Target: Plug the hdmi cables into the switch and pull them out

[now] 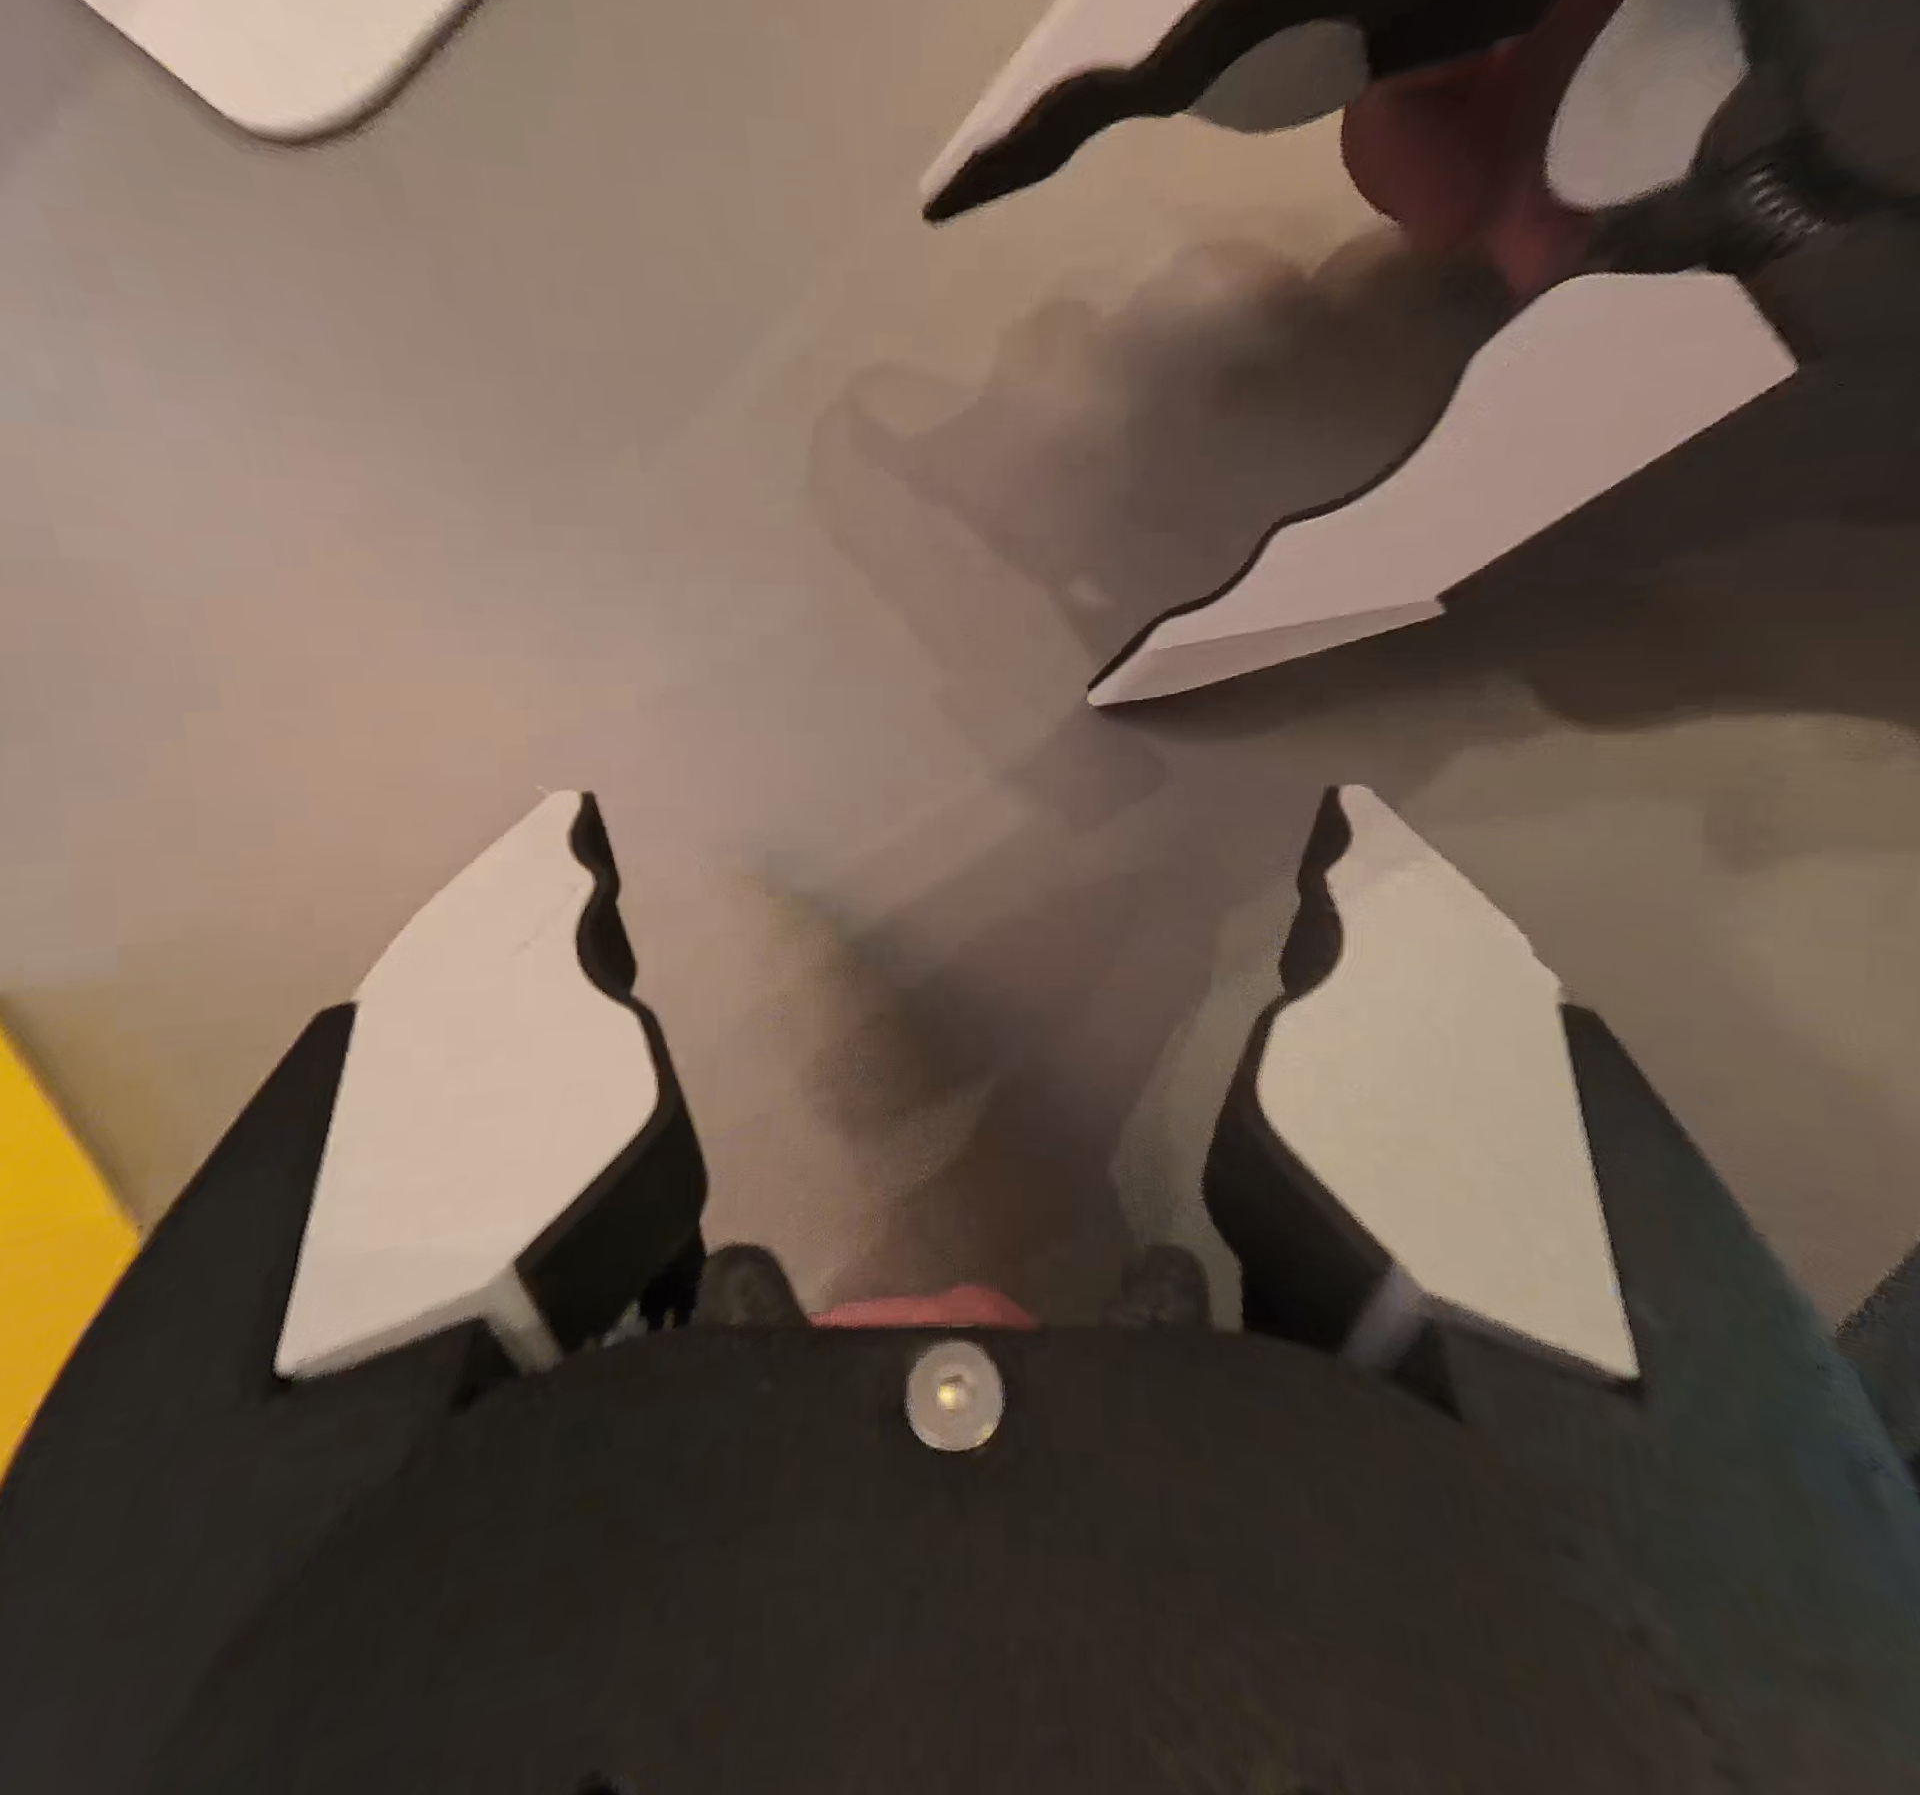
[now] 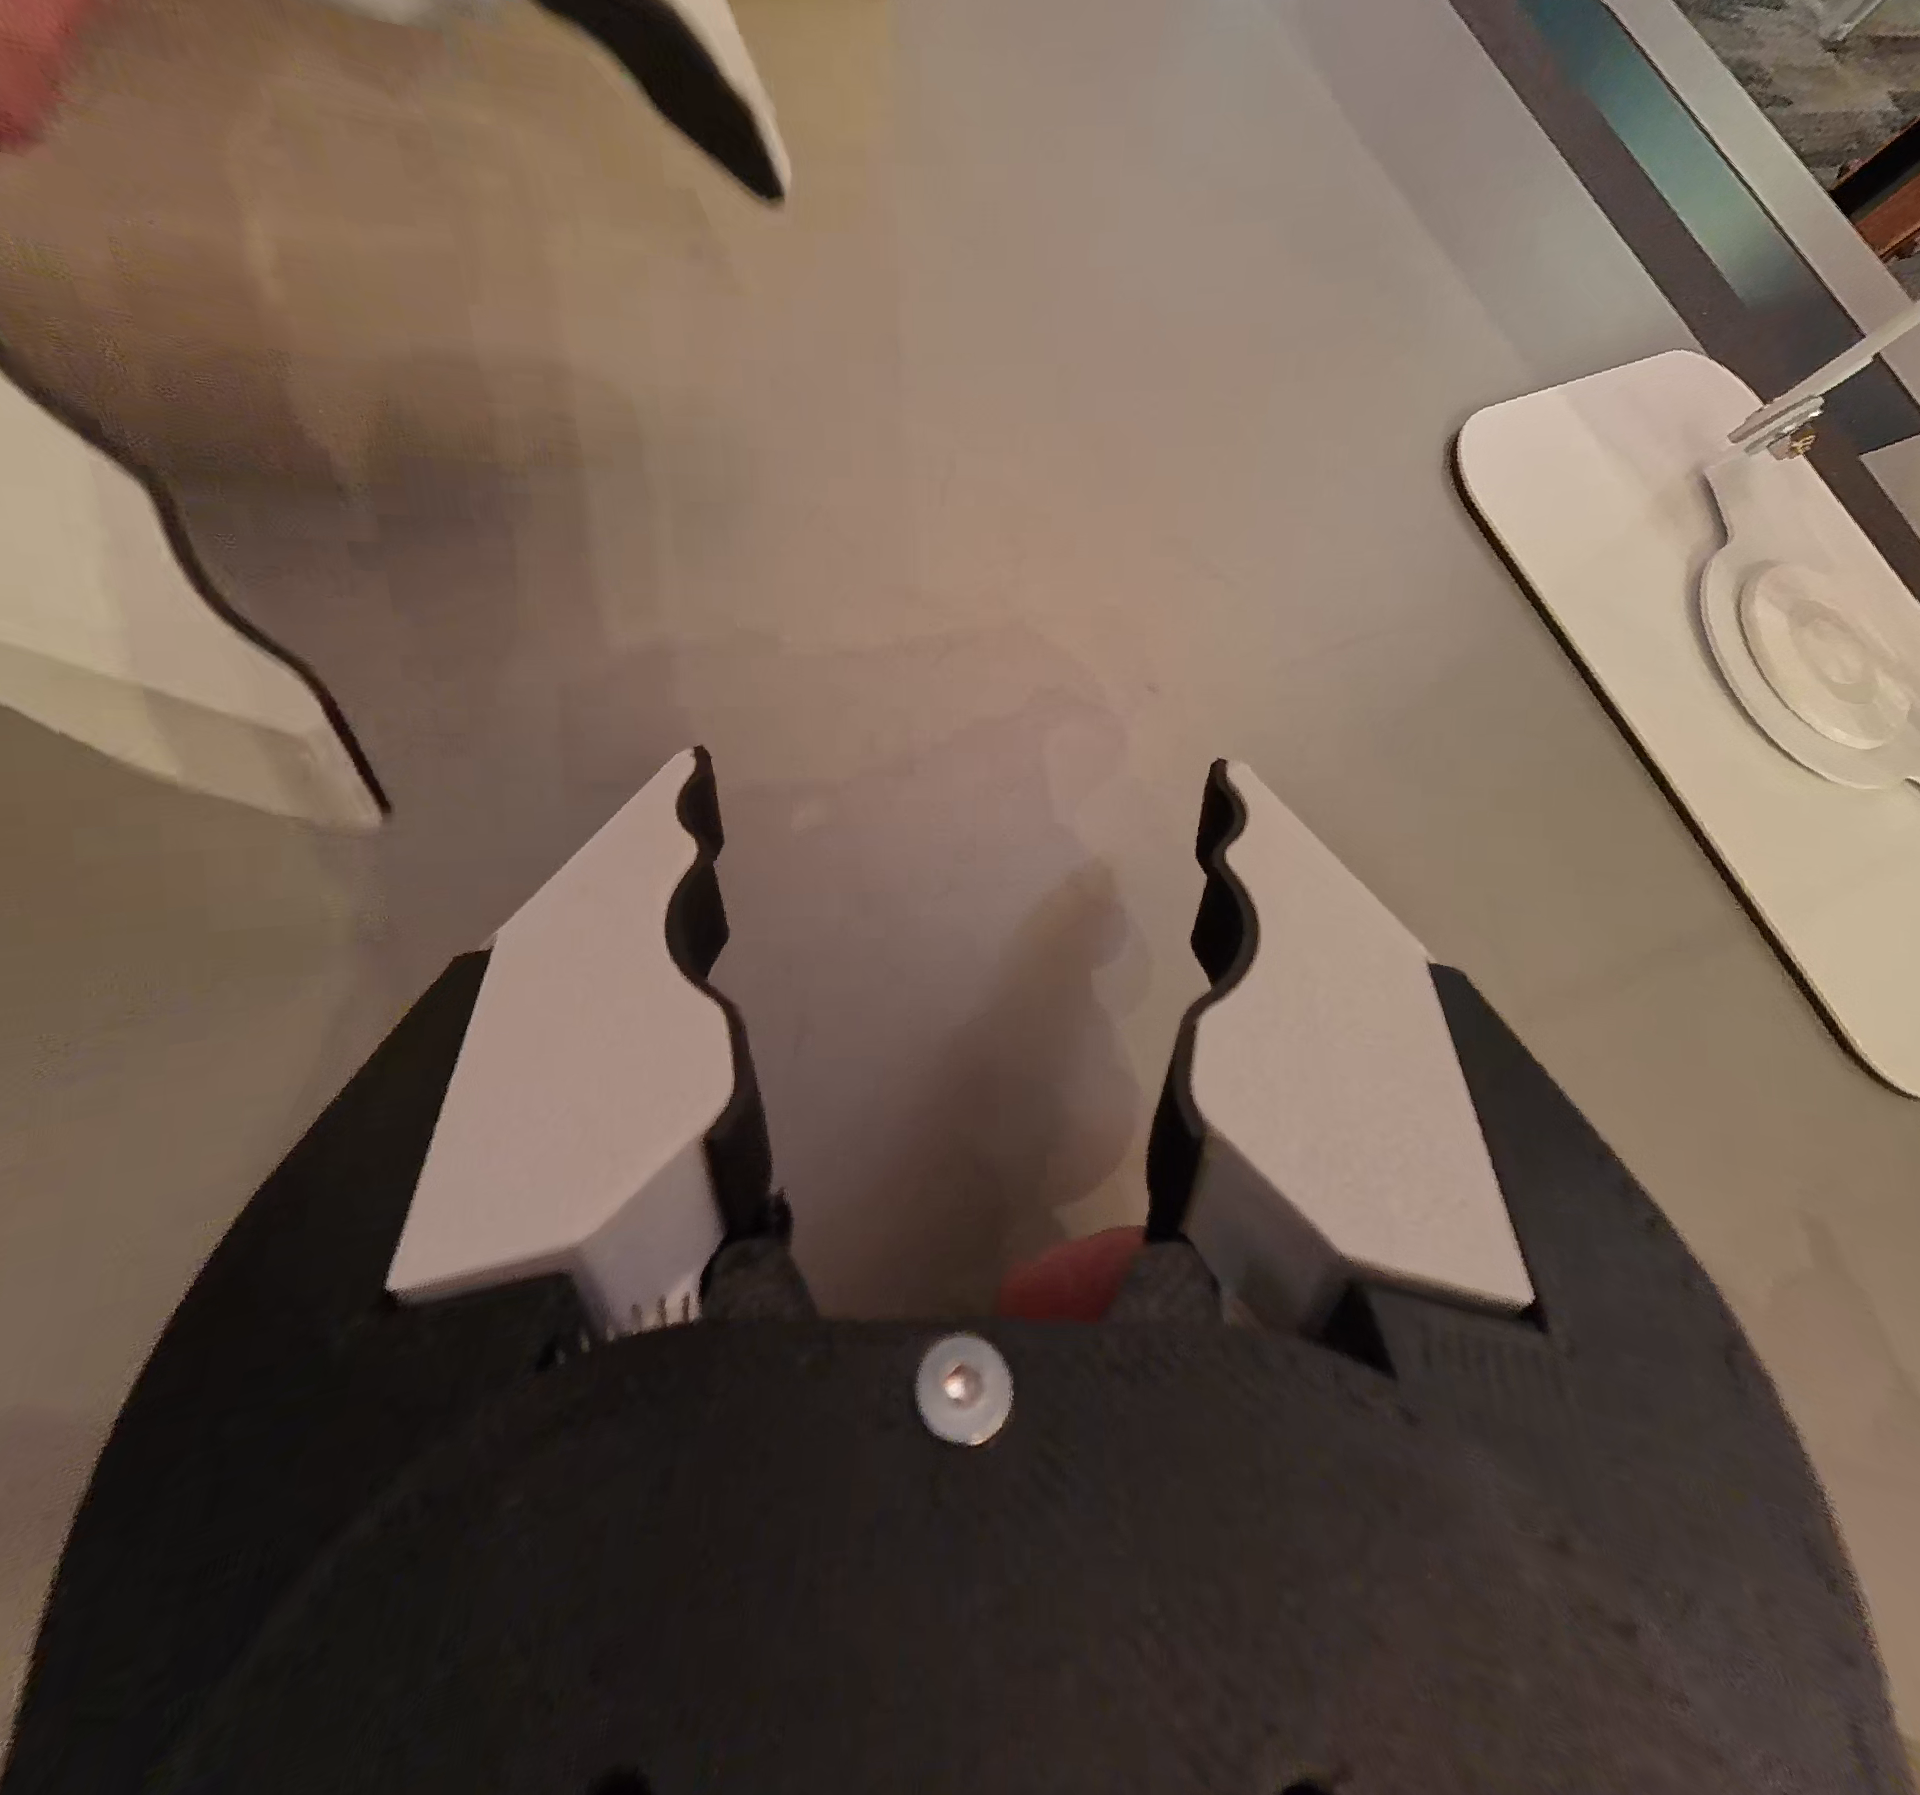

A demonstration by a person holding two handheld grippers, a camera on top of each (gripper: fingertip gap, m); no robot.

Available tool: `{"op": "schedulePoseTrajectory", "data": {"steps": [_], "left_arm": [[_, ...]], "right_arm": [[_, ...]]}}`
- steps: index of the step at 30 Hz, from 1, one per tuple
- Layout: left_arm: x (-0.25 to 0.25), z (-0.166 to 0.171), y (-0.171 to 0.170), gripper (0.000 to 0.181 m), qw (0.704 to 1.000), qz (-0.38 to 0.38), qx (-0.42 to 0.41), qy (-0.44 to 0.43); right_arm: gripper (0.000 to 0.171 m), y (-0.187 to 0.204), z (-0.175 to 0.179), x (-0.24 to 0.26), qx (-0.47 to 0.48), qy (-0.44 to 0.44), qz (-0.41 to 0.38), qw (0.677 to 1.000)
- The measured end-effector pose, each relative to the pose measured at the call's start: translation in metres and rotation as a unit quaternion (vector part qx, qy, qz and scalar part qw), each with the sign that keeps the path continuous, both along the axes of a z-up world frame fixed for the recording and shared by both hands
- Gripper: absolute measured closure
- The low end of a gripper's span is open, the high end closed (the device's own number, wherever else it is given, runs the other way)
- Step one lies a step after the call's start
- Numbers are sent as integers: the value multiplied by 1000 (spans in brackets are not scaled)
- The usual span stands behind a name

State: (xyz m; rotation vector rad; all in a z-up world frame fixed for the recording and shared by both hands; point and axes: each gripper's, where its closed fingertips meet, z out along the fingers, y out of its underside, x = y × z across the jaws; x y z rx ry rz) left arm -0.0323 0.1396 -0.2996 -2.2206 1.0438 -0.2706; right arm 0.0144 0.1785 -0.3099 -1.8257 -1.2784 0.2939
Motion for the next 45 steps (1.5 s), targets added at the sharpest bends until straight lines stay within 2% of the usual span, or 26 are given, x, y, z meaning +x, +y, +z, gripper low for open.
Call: {"op": "schedulePoseTrajectory", "data": {"steps": [3,8,11,14,17,20,24,29,34,40,45], "left_arm": [[-5,31,0,67,998,-5,63,1],[-44,87,8,60,993,30,113,-17],[-90,121,16,60,986,60,152,-17],[-151,146,25,55,976,113,189,4],[-211,151,27,48,968,173,179,14],[-269,136,25,42,962,228,145,37],[-309,115,10,37,963,260,66,0],[-352,87,0,35,954,297,41,20],[-354,58,-4,38,957,289,-6,0],[-363,50,-4,58,954,296,-21,36],[-388,53,-9,59,943,323,-21,74]], "right_arm": [[80,-5,0,3,2,0,-1,1000],[77,-30,9,3,6,24,5,1000],[79,-60,37,2,26,66,20,997],[79,-98,88,8,27,144,45,988],[80,-107,136,50,92,155,11,984],[82,-98,176,116,145,162,-67,974],[81,-83,200,220,190,131,-191,954],[83,-80,194,332,194,111,-320,921],[83,-82,157,409,157,89,-411,893],[83,-83,108,458,100,46,-468,877],[84,-82,81,474,53,40,-484,873]]}}
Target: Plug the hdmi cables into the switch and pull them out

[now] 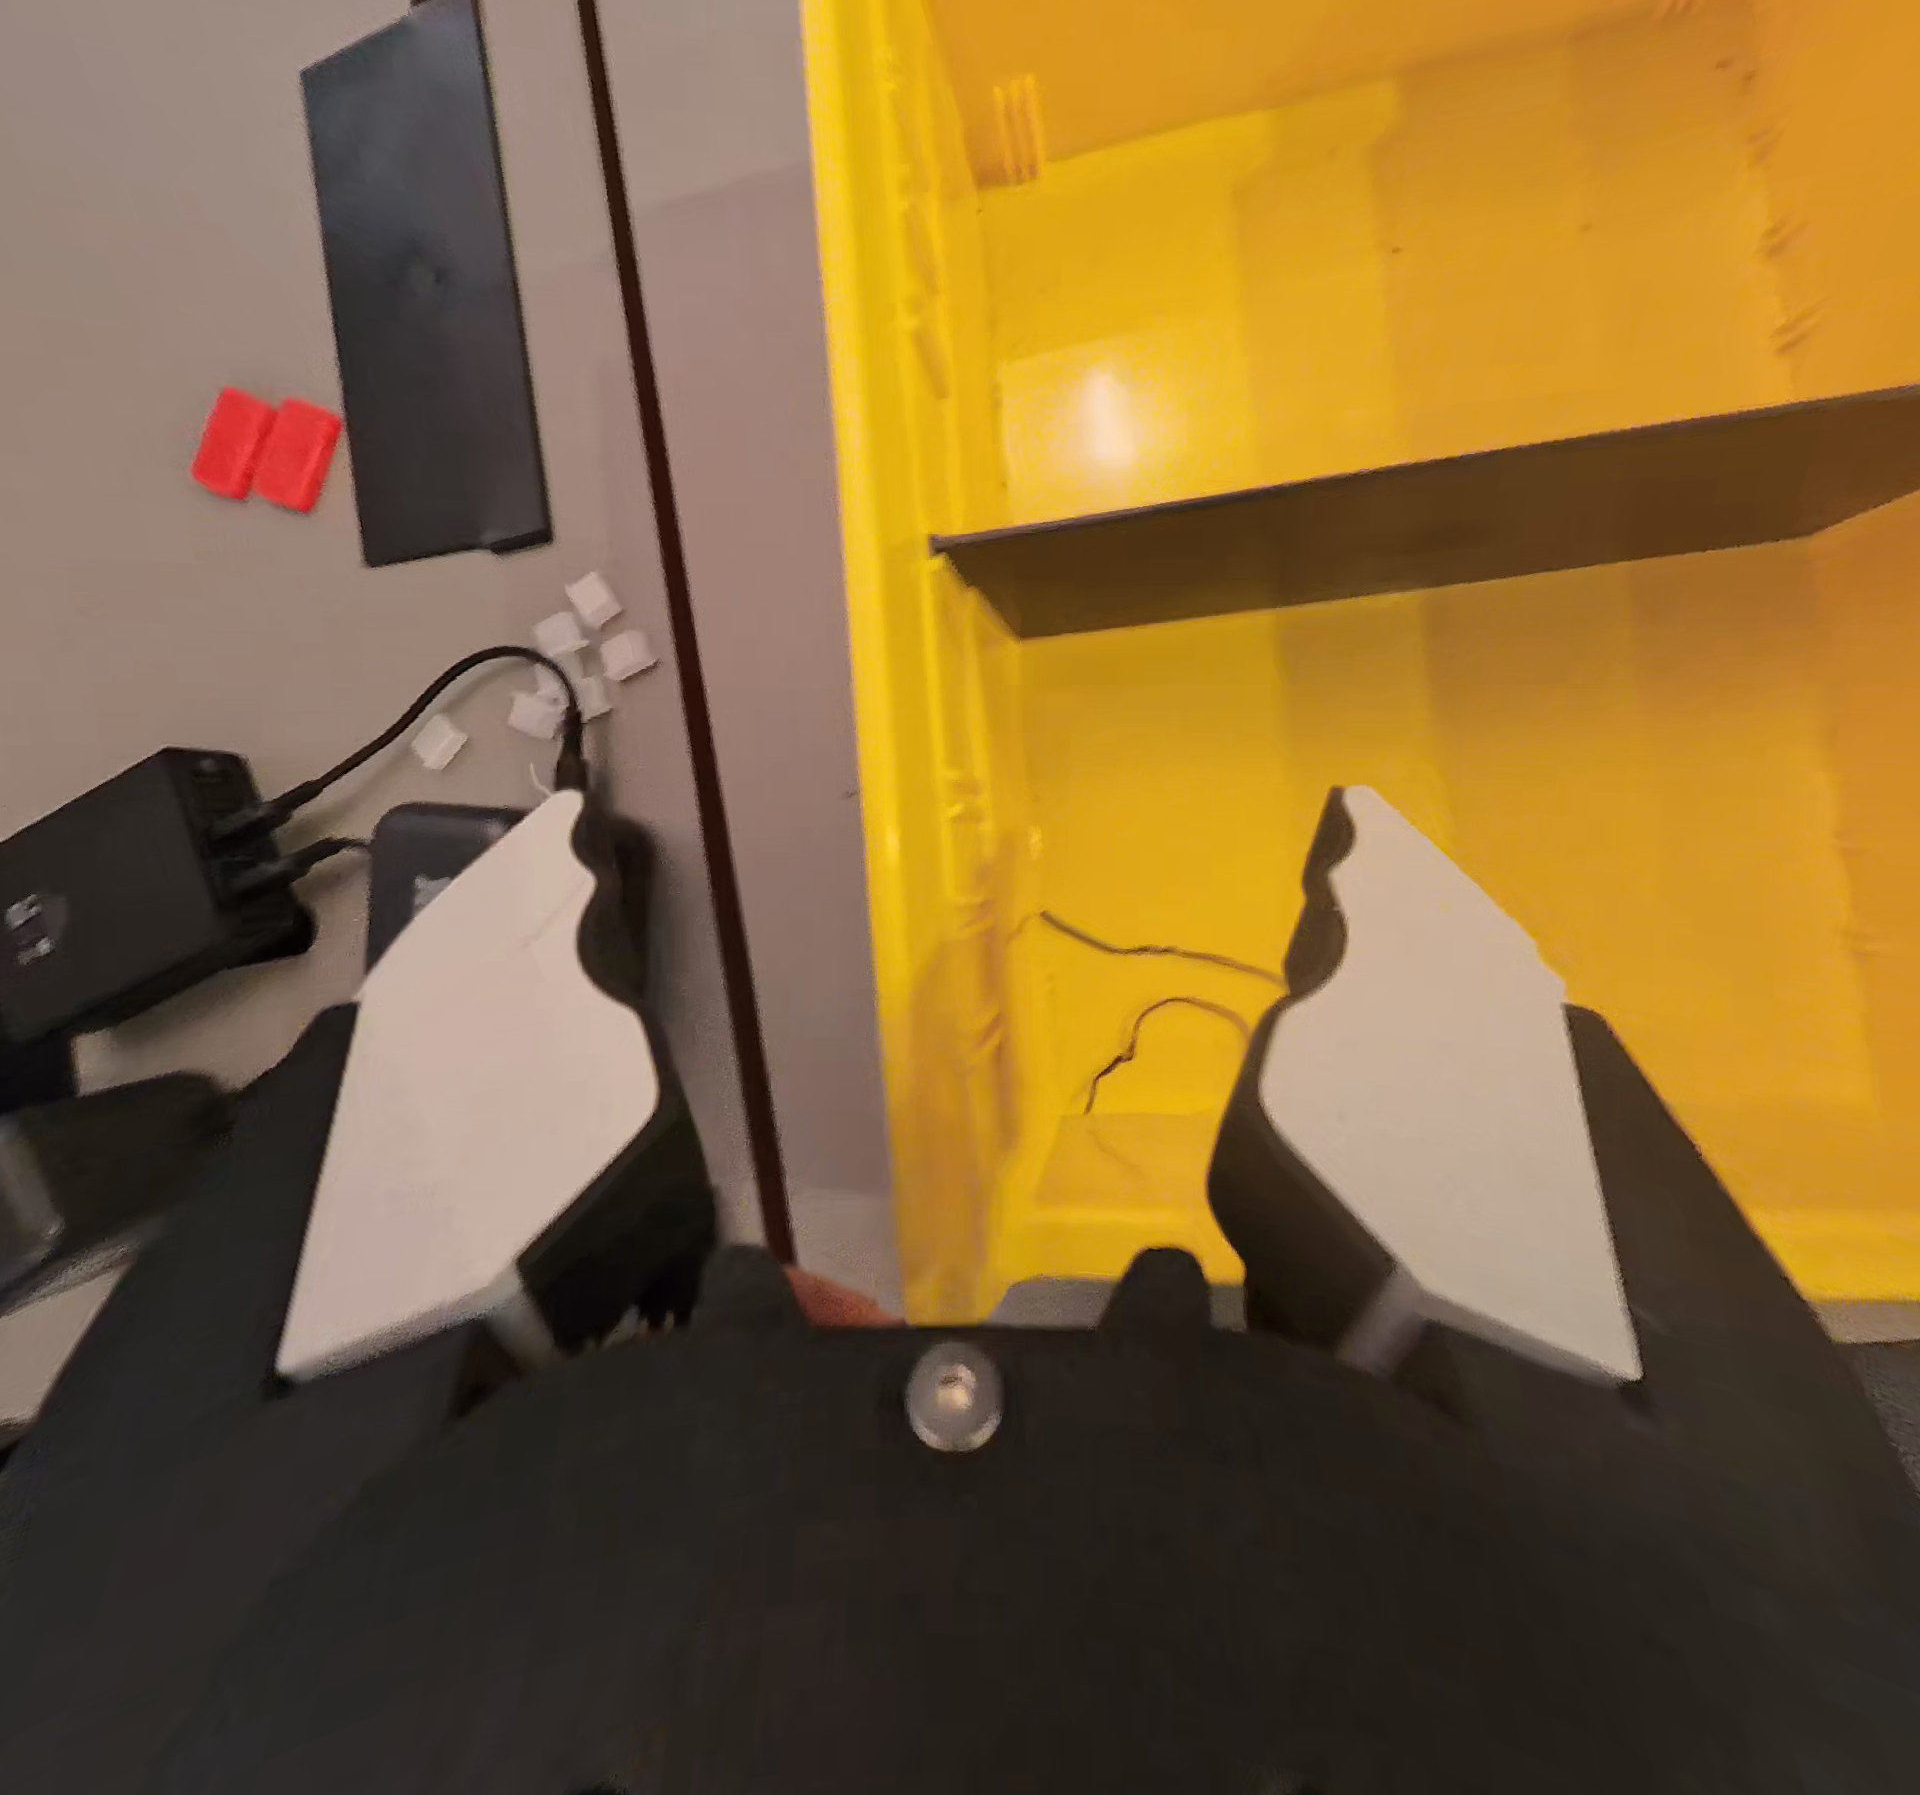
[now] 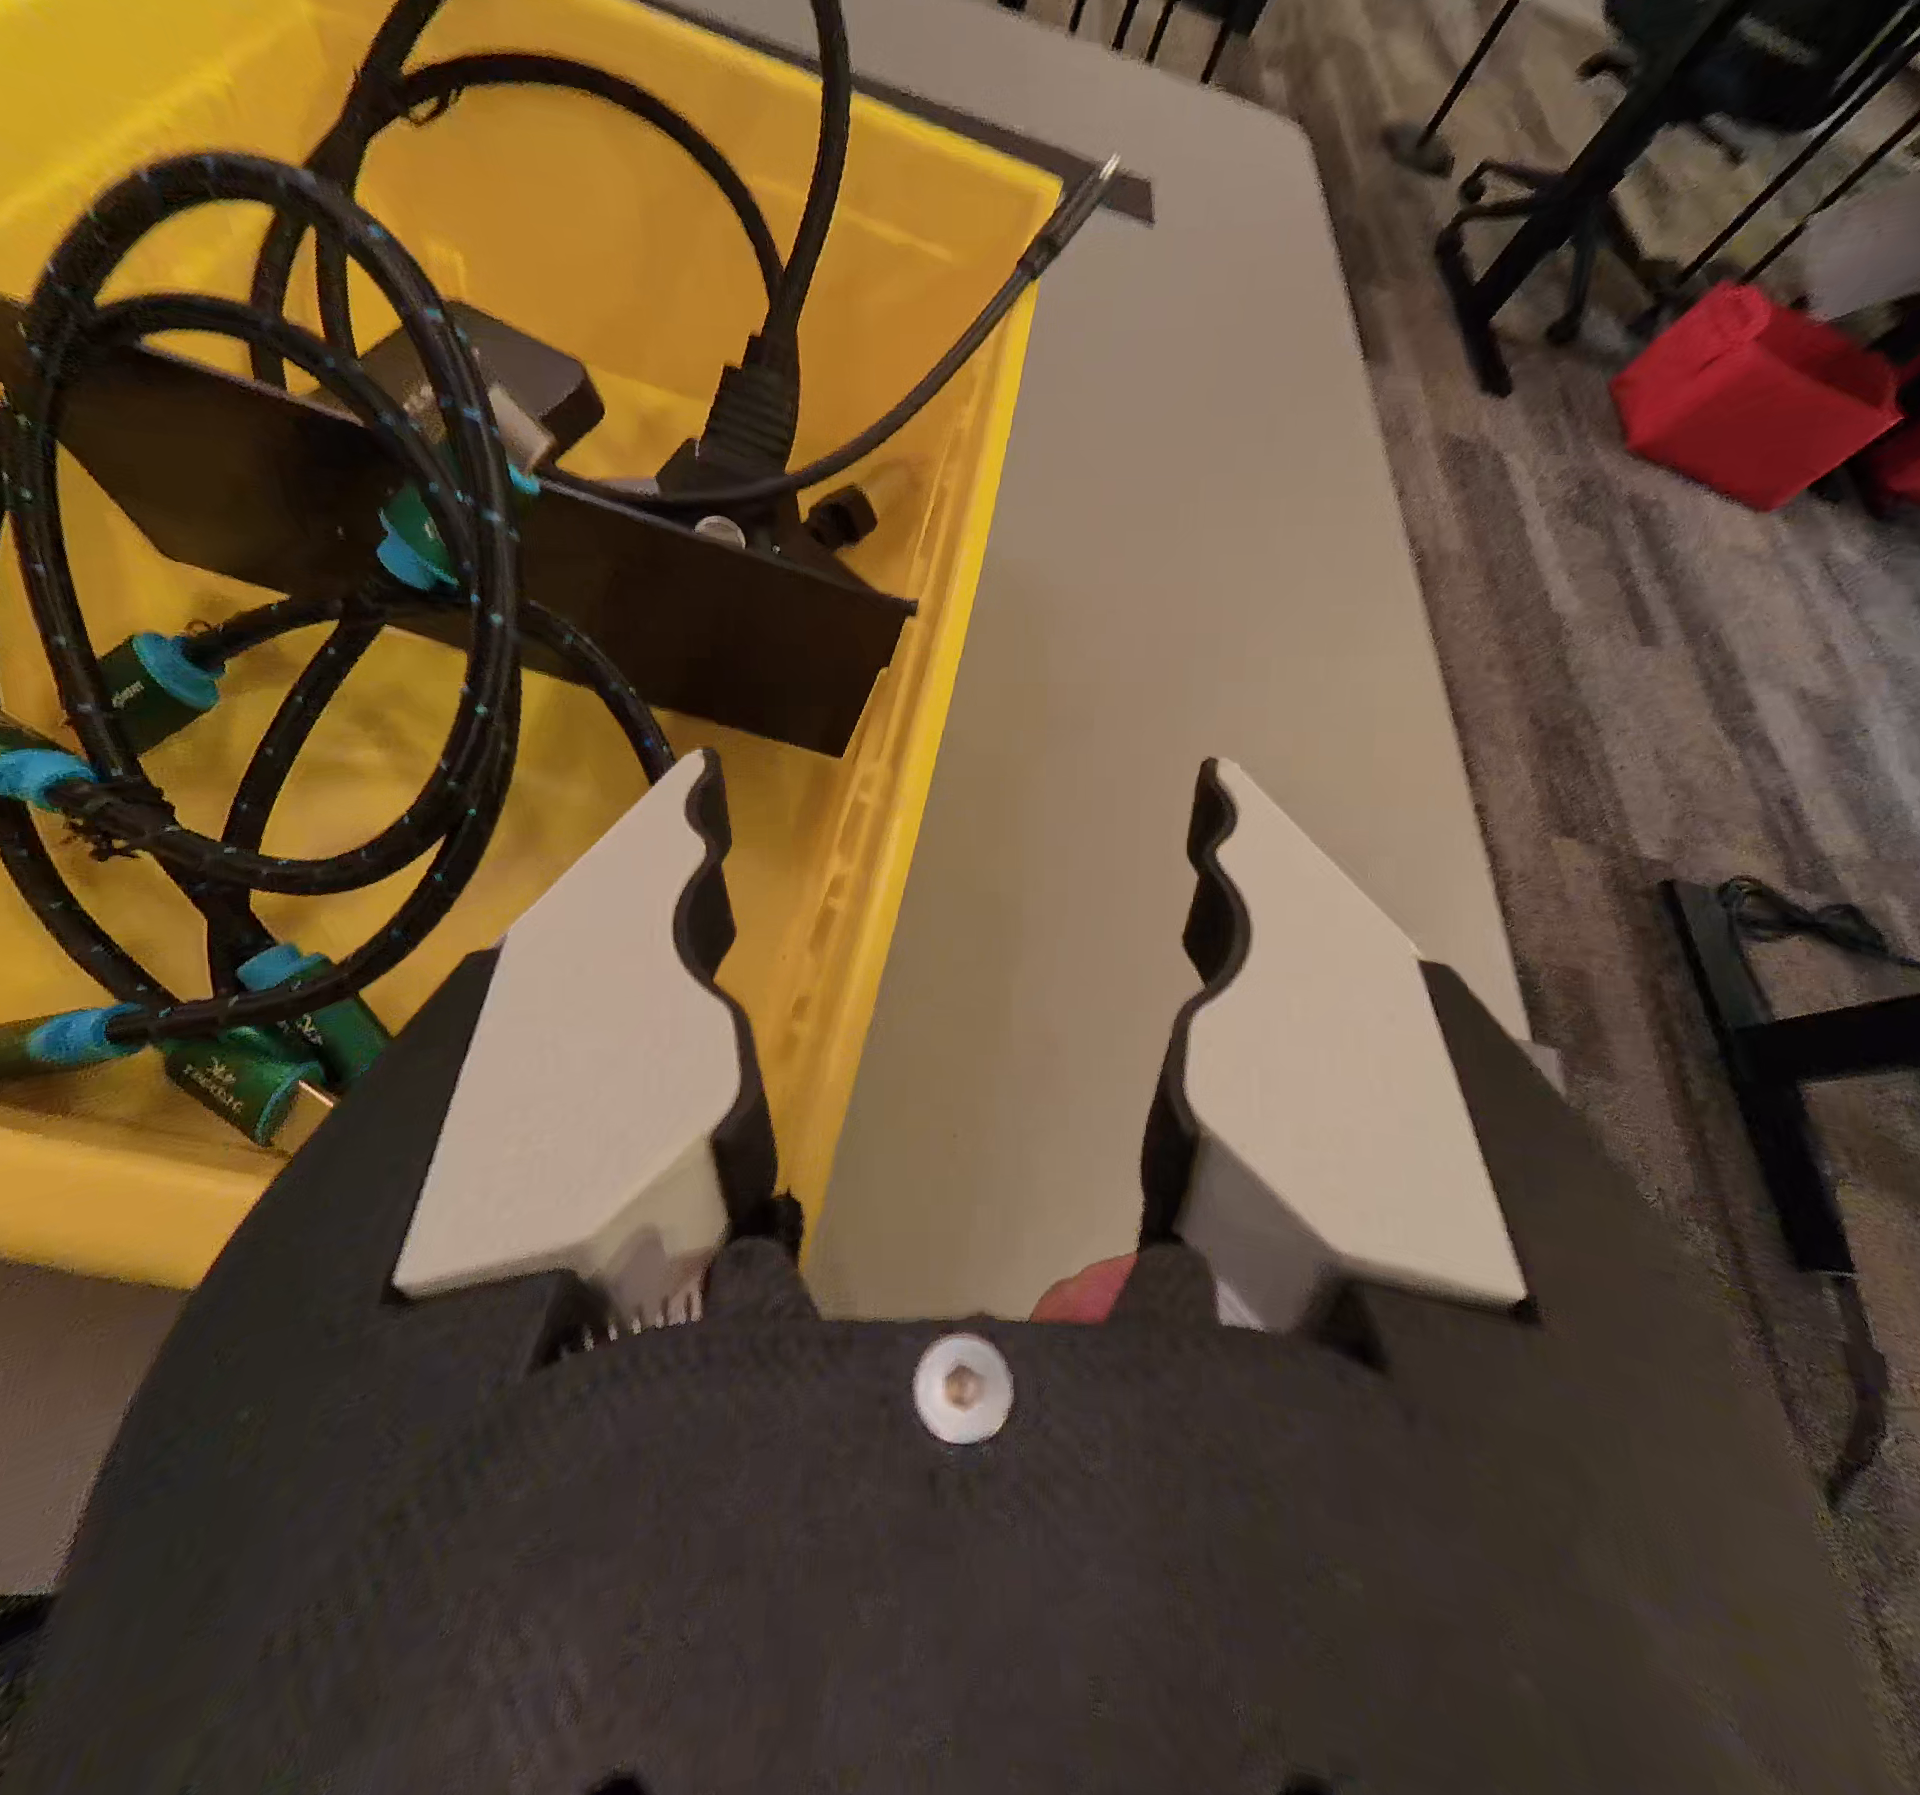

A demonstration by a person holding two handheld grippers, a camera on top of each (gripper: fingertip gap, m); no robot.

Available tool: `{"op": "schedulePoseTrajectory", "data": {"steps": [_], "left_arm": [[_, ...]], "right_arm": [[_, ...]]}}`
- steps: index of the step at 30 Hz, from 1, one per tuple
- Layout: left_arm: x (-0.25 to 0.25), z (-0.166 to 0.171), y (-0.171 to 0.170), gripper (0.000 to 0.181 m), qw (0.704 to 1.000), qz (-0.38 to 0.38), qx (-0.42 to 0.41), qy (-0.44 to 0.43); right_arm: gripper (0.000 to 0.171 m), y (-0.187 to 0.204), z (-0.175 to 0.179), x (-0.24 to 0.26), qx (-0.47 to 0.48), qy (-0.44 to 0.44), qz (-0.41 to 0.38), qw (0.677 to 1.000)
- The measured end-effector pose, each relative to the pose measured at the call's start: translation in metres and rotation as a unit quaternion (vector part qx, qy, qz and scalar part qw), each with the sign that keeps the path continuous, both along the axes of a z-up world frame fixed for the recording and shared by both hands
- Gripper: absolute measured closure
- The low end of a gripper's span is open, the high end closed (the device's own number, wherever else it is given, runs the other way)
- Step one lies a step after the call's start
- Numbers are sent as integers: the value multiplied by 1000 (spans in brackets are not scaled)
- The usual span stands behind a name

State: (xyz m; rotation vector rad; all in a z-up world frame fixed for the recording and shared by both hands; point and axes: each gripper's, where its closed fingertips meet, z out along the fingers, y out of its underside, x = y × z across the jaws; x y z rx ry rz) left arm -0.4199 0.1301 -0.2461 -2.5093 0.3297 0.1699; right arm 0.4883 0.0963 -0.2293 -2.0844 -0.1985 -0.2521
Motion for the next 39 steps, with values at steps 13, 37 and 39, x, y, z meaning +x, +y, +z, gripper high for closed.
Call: {"op": "schedulePoseTrajectory", "data": {"steps": [13,37,39], "left_arm": [[-1,-47,-27,169,986,-43,-153,-59],[31,-14,-45,176,990,-60,-44,-120],[28,-10,-50,176,990,-53,-36,-126]], "right_arm": [[140,8,-34,-28,-66,91,84,990],[131,21,-28,-237,-65,159,272,947],[126,21,-28,-267,-62,164,293,940]]}}
